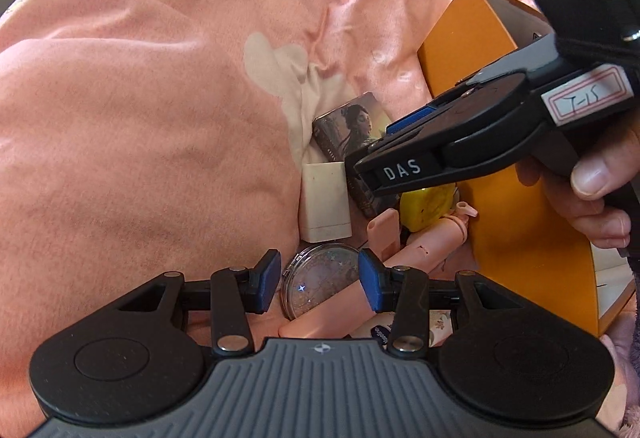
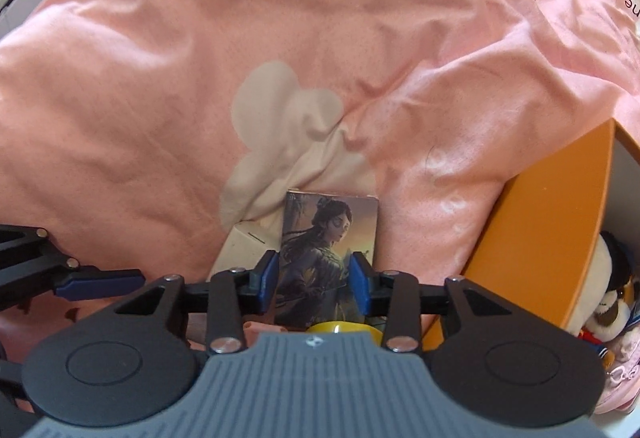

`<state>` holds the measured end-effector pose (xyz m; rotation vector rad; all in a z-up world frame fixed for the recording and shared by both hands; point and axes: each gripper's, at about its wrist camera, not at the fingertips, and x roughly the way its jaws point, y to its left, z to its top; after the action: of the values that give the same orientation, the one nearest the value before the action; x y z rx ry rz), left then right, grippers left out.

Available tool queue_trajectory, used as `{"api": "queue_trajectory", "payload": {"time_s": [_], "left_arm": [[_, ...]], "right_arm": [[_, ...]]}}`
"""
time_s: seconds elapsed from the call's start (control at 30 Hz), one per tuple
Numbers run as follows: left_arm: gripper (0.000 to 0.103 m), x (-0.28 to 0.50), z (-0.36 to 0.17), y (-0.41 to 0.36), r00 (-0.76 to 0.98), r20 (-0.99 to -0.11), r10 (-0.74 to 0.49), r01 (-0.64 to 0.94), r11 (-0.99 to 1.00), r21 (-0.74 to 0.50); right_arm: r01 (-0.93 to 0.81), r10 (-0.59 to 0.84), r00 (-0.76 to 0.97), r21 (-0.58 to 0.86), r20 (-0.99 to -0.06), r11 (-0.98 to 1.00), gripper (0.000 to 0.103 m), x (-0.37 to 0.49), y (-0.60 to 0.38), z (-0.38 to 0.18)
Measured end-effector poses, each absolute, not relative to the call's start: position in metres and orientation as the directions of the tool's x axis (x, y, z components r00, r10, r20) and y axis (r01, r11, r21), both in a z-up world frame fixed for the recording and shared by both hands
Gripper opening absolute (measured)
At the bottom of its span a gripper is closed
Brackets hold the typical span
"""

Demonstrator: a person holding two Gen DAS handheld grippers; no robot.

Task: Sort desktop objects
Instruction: 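Grasp the photo card pack with right tool while left tool reaches the compact mirror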

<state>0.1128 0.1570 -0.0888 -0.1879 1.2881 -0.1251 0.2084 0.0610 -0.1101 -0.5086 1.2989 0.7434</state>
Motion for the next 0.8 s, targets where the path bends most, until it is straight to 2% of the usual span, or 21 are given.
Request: {"api": "queue_trajectory", "payload": {"time_s": [0.4,0.57,0.8], "left_arm": [[0.049,0.114,-0.091,0.167,0.263,-0.937,-0.228,-0.020,0.970,-0.242],[0.049,0.112,-0.091,0.171,0.265,-0.935,-0.234,-0.018,0.969,-0.248],[0.049,0.107,-0.094,0.176,0.267,-0.935,-0.234,-0.022,0.968,-0.249]], "right_arm": [[-0.804,0.113,0.193,-0.091,-0.975,0.587,0.053,0.190,0.079,-0.123],[-0.812,0.080,0.200,-0.120,-0.976,0.572,0.066,0.178,0.073,-0.127],[-0.791,0.045,0.222,-0.153,-0.974,0.592,0.065,0.178,0.076,-0.140]]}}
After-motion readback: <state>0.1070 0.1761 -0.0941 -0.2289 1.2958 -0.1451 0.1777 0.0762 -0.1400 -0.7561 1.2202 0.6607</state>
